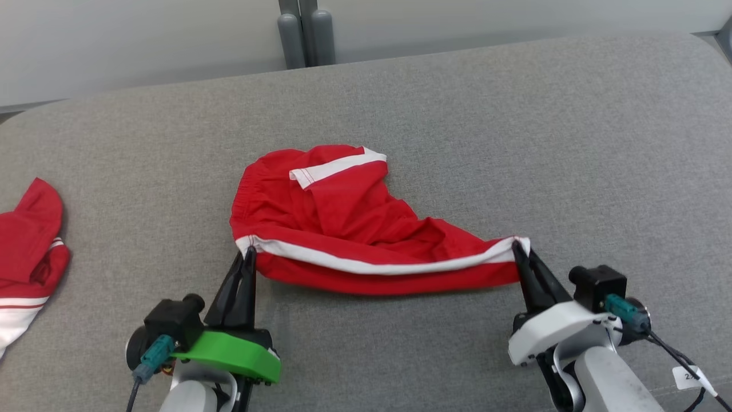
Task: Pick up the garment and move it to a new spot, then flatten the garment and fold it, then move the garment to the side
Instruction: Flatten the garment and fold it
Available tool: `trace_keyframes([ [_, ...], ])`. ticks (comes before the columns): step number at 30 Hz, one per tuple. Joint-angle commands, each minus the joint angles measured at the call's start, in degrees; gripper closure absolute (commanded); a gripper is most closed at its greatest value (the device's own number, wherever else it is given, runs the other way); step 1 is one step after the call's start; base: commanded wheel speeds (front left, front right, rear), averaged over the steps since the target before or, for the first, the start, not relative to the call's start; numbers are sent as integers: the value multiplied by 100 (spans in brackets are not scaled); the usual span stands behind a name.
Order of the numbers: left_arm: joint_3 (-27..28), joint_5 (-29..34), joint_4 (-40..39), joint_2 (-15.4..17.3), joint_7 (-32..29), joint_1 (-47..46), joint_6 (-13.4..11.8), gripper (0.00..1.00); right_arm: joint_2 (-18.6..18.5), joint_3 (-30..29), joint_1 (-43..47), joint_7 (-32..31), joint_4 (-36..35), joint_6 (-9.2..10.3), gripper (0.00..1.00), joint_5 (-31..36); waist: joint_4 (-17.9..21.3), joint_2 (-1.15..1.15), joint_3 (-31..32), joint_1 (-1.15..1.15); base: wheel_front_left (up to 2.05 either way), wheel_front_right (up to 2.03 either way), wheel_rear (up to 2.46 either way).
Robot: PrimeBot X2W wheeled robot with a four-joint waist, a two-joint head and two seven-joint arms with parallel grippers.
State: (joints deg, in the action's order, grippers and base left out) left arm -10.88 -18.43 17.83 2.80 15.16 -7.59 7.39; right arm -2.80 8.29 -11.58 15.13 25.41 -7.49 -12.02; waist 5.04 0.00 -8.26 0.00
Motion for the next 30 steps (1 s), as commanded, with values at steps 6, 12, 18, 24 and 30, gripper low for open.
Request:
trace_keyframes([
  [6,24,152,-595,375,-1,-612,15,100,-19,-54,-603,3,-559,0,100,43,-53,0,393,0,0,0,0],
  [12,-131,116,-784,971,-2,-1450,15,100,-187,-62,-1328,3,-925,0,100,-29,-18,0,699,0,0,0,0],
  [18,-210,-135,-716,1412,-2,-2278,15,100,-391,8,-2061,2,-1147,0,100,-242,21,0,779,0,0,0,0],
  [24,-383,-266,-262,1698,-3,-2956,14,100,-554,150,-2746,2,-979,0,100,-287,48,0,497,0,0,0,0],
  [30,-583,-230,157,1736,-2,-3714,13,100,-620,302,-3553,2,-577,0,100,-152,33,0,-275,0,0,0,0],
])
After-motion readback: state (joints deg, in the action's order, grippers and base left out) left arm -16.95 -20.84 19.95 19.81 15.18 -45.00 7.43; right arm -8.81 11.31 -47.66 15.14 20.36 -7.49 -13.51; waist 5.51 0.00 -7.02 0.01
